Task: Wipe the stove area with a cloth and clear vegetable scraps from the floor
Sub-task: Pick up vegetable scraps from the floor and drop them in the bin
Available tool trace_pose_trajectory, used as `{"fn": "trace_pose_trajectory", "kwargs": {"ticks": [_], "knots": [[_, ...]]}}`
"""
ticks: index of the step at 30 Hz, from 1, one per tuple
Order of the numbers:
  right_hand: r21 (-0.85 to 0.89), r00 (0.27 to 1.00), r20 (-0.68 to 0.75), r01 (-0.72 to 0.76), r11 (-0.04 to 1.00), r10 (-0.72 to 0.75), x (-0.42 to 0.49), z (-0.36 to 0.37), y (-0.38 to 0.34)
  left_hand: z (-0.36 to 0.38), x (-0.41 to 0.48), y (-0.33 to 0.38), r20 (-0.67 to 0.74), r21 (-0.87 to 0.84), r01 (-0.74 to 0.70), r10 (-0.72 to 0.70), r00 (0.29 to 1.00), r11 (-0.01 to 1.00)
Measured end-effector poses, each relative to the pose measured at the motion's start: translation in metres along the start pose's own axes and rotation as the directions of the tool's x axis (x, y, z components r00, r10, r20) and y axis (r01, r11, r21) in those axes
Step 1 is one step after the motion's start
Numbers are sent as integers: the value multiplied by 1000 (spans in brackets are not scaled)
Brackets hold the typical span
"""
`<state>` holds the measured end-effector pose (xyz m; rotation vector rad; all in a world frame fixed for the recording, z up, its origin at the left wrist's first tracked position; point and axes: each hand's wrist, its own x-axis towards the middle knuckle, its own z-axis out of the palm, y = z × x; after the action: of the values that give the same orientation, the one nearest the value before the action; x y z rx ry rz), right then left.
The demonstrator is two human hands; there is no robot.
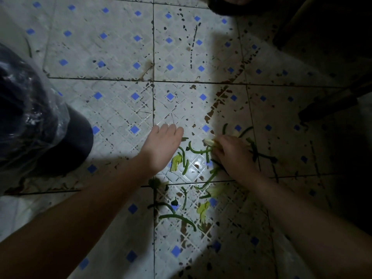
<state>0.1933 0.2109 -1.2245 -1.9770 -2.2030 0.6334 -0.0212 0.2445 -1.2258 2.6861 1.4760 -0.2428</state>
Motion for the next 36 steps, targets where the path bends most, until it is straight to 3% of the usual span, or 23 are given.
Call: {"fn": "trace_pose_trajectory", "kwargs": {"ticks": [7,21,32,36], "knots": [[-8,997,37,-72,997,72,-7,0,15,-5,1,15,28,-33,-35,36,999,999],[28,977,-100,-186,982,188,-27,-31,40,-1,19,50,40,-27,-139,140,989,990],[32,972,-76,-222,975,223,-43,-44,39,3,15,52,79,123,-112,102,992,986],[38,977,-52,-206,978,208,-45,-38,34,-1,9,42,52,64,-67,64,997,996]]}}
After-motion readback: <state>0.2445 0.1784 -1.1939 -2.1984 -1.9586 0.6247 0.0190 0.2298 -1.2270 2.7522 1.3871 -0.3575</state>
